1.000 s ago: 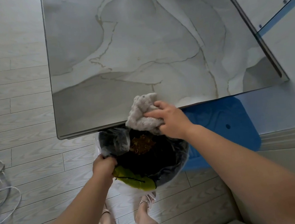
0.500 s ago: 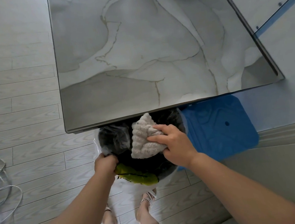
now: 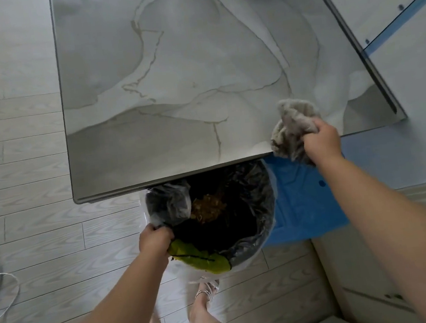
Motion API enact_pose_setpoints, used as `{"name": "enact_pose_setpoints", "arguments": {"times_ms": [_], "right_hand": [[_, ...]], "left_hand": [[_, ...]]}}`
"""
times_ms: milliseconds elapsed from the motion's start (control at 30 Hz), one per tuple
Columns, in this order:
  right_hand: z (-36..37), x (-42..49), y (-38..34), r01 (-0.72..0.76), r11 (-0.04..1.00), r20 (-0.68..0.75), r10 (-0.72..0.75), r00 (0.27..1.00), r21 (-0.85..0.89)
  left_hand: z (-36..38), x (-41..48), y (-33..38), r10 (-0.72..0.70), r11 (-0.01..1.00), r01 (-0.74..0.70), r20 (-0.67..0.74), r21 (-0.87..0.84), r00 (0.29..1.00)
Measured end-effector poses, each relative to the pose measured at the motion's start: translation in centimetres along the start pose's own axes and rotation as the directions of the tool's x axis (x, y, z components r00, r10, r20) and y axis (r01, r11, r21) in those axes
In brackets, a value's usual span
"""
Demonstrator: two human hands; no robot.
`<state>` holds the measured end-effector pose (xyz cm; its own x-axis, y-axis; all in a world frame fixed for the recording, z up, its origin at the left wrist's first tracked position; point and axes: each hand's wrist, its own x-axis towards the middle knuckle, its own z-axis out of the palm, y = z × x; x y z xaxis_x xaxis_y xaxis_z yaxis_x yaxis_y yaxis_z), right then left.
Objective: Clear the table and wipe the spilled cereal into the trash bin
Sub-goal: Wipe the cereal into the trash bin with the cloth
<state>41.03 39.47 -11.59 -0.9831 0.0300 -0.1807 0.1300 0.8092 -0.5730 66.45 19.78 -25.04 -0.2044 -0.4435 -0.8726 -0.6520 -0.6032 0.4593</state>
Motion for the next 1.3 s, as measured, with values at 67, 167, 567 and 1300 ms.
{"name": "enact_pose_setpoints", "arguments": {"times_ms": [67, 167, 567, 1300], "right_hand": [[2.1, 0.4, -0.4, -0.006, 0.995, 0.073, 0.013, 0.997, -0.098], [5.2, 0.0, -3.4, 0.022, 0.968, 0.07, -0.005, 0.998, -0.248], [15.0, 1.2, -17.2, 0.291, 0.901, 0.268, -0.209, 0.94, -0.32], [9.2, -14.2, -5.3, 0.84, 0.532, 0.752, -0.508, 0.419, -0.108]], "left_hand": [[-0.1, 0.0, 0.1, -0.002, 1.0, 0.002, 0.006, -0.013, 1.0], [-0.8, 0.2, 0.6, 0.014, 0.999, -0.014, -0.003, -0.032, 1.0], [-4.9, 0.7, 0.6, 0.062, 0.998, -0.063, -0.076, -0.006, 0.995], [-6.6, 0.8, 0.2, 0.047, 0.999, -0.046, -0.047, 0.016, 0.998]]}}
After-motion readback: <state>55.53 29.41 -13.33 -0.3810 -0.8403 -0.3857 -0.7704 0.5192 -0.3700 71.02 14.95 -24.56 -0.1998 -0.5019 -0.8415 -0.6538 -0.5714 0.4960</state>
